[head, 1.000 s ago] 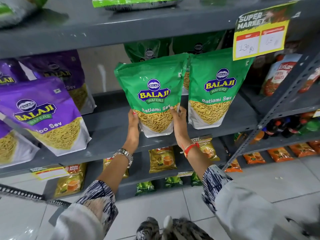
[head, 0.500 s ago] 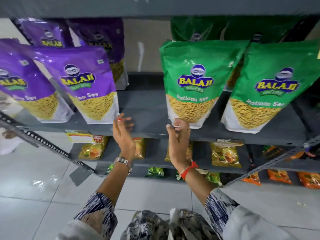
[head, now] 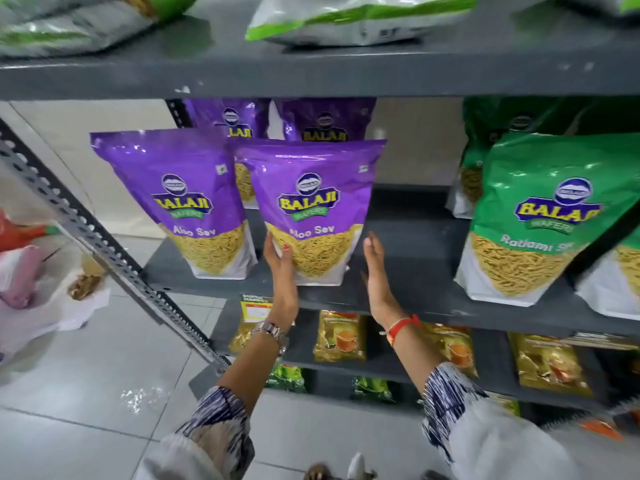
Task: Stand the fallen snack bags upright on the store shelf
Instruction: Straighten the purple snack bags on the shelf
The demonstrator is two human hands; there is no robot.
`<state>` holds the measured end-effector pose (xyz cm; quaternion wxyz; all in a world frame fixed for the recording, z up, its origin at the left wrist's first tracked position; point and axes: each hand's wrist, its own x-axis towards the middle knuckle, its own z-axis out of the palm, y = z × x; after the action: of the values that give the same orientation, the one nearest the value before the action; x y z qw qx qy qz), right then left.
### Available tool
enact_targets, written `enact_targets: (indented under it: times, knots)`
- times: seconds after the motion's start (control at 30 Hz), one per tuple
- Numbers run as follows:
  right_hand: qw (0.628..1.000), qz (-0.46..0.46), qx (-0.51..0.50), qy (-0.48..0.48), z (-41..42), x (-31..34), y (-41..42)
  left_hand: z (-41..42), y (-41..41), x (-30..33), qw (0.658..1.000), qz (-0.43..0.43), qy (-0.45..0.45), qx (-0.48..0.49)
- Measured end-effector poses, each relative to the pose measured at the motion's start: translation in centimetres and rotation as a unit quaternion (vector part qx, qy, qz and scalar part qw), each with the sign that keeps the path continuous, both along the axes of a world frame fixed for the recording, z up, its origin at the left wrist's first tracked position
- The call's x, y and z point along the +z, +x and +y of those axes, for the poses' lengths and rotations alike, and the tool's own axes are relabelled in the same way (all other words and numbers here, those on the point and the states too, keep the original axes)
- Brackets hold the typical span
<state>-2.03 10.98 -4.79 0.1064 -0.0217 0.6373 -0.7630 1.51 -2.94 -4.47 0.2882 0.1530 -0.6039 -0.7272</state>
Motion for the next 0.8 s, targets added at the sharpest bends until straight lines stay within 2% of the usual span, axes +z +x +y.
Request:
enact_targets:
  times: [0.13,0.27,0.33,0.57,0.63,0.7,0.73,0.8]
  knots:
    - [1.000,-0.005,-0.018,-0.023,-1.1,-1.1,0.6,0.0,0.7,-0.3,0.996,0.012,-0.014,-0.083]
    - [0.999,-0.001,-0.031,-0.024,-0.8,-1.6,1.3,0.8,1.3,-1.2,0.995,-0.017,-0.020,-0.099]
    - [0.998,-0.001,-0.067,-0.012,-3.6,-1.6,2.6,-2.1,1.5,-2.3,0.989,-0.019,0.004,-0.145]
    - [0.998,0.017,-0.063,-0.020,-3.4,-1.2,1.6,-2.3,1.8,-1.5,0.991,-0.018,-0.014,-0.132]
    - [0.991,0.021,-0.132,-0.020,-3.7,-1.3,2.3,-2.7,3.0,-1.7,0.992,-0.018,-0.046,-0.114]
    - [0.972,0.063,-0.225,0.026,-4.2,-1.5,3.5,-3.8,4.2,-2.1,0.997,-0.009,-0.067,-0.048]
    - [0.959,0.118,-0.250,0.066,-4.7,-1.6,4.2,-4.6,4.7,-2.2,0.998,-0.003,-0.060,0.001]
    - [0.937,0.239,-0.222,0.125,-6.3,-1.8,5.7,-6.7,5.4,-2.1,0.992,0.020,-0.057,0.111]
